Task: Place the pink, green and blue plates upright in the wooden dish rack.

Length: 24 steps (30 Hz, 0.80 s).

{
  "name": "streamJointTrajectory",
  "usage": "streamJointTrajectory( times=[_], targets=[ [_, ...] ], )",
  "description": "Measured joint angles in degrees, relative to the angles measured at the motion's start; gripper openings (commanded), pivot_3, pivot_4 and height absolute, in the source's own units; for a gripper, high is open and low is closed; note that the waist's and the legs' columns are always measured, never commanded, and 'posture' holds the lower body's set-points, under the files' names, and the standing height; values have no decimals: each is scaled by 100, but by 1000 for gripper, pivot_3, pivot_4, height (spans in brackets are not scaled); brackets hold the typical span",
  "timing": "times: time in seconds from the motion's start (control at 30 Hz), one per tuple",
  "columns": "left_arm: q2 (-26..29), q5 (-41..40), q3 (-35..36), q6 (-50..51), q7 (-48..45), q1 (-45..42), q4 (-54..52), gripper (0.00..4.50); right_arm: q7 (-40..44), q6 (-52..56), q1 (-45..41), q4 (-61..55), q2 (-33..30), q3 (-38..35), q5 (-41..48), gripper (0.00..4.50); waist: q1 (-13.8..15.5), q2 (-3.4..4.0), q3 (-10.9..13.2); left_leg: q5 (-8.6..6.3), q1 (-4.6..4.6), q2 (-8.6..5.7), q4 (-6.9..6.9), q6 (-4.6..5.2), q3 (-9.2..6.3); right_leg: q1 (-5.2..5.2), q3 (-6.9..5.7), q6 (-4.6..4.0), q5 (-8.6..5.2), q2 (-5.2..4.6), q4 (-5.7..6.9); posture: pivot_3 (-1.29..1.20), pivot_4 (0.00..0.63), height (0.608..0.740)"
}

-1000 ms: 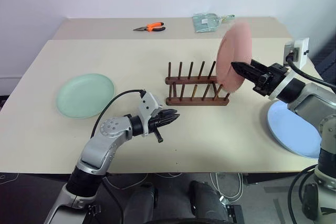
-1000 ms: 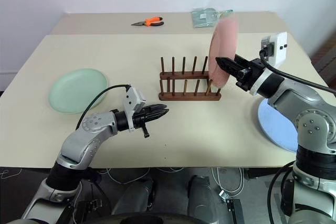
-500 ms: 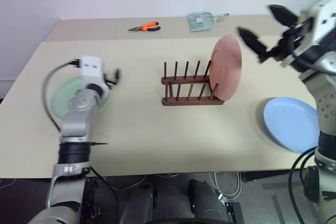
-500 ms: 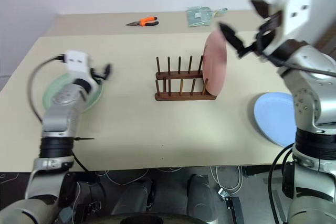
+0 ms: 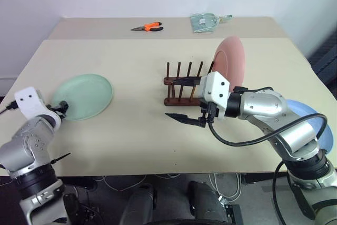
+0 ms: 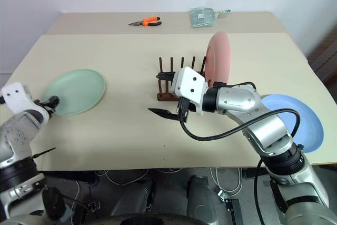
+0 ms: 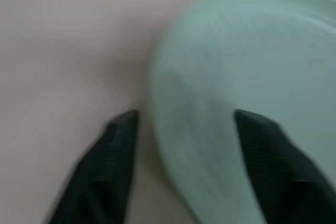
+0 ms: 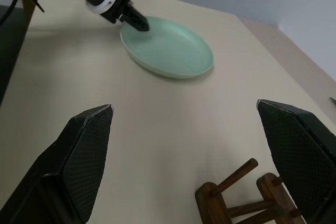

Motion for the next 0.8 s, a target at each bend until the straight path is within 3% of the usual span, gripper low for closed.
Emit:
streamJointTrajectory(
  times=[0.1, 0.3, 0.47, 0.67, 0.8],
  targets=[
    [-217, -202, 416, 96, 218, -161, -58, 76, 16, -85, 1, 102, 69, 2, -175, 4500, -15, -5, -1, 1, 3, 1, -4, -2, 0, -2, -1, -1, 0, 3, 4, 0, 150, 740],
    [-418, -380, 479, -82, 319, -333, -25, 28, 66, -46, -5, 260, 158, -50, -264, 4500, 2, -6, -2, 1, 2, -1, -3, -4, 1, 2, 0, -1, 0, 1, 1, 0, 150, 740],
    [-509, -586, -574, -866, -426, -420, -466, 28, 51, -78, -128, 254, 171, -81, -463, 4500, 95, -13, 2, 2, -3, -1, 1, -6, 7, 1, 2, -5, 2, 0, -6, 0, 150, 740],
    [-326, -855, -1653, -973, -662, -1617, -1018, 28, -151, -1289, -809, 818, 332, 464, -1945, 4500, 77, -25, 12, 4, 0, -1, -2, -10, 13, -2, 3, -5, 4, 2, -4, 0, 150, 740],
    [-374, -948, -2077, -729, -515, -1963, -1134, 28, -284, -2039, -1062, 1471, 444, 685, -2711, 4500, 22, -25, 12, 6, 2, 0, -8, -12, 13, -5, 4, -5, 4, 3, -7, 0, 150, 740]
  ],
)
